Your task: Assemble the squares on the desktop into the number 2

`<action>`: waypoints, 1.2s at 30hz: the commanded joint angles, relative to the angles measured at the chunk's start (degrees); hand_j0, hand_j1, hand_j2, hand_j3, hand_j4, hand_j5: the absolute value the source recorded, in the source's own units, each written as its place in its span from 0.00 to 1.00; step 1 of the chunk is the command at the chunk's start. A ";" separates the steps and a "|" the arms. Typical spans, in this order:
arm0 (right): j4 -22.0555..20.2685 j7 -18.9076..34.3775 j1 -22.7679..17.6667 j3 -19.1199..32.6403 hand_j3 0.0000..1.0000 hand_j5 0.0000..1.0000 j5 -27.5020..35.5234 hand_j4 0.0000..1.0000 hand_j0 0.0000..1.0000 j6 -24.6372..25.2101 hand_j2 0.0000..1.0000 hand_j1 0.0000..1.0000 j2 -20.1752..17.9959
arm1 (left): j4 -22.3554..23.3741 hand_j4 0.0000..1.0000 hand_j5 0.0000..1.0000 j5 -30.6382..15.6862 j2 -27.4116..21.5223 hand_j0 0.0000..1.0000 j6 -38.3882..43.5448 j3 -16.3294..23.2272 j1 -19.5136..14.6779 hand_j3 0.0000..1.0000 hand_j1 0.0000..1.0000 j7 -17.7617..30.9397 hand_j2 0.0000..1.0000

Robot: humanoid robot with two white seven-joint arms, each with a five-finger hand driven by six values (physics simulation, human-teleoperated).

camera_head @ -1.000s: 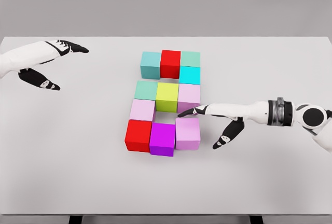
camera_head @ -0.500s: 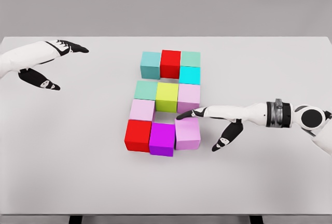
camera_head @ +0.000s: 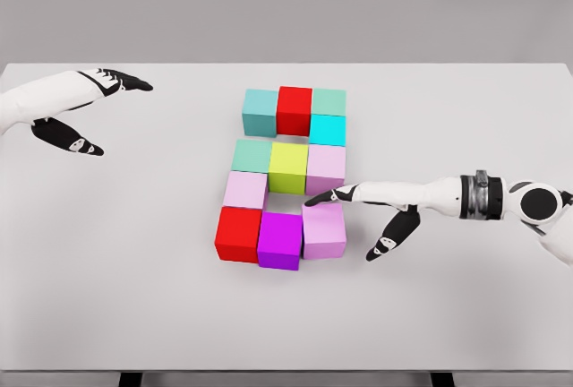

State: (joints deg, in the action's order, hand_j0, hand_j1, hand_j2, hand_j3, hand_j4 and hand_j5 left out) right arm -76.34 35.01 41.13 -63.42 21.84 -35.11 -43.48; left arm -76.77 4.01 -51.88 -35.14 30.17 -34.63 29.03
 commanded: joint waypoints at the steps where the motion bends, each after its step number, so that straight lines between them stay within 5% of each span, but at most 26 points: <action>1: -0.04 -0.01 0.00 0.05 1.00 1.00 0.48 1.00 1.00 0.11 1.00 1.00 -0.03 | 0.04 1.00 1.00 -0.41 -0.06 1.00 0.14 -0.11 0.00 1.00 1.00 -0.03 1.00; 36: -1.88 -0.01 -0.53 0.05 1.00 1.00 0.39 1.00 1.00 0.11 1.00 1.00 -0.91 | 0.04 1.00 1.00 -0.41 0.12 1.00 0.14 -0.37 0.00 1.00 1.00 -0.03 1.00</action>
State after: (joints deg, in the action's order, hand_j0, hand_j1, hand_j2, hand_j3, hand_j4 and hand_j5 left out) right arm -77.94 35.01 40.61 -63.34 21.77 -35.11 -44.37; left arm -76.69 4.02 -51.77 -35.14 29.82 -34.63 29.03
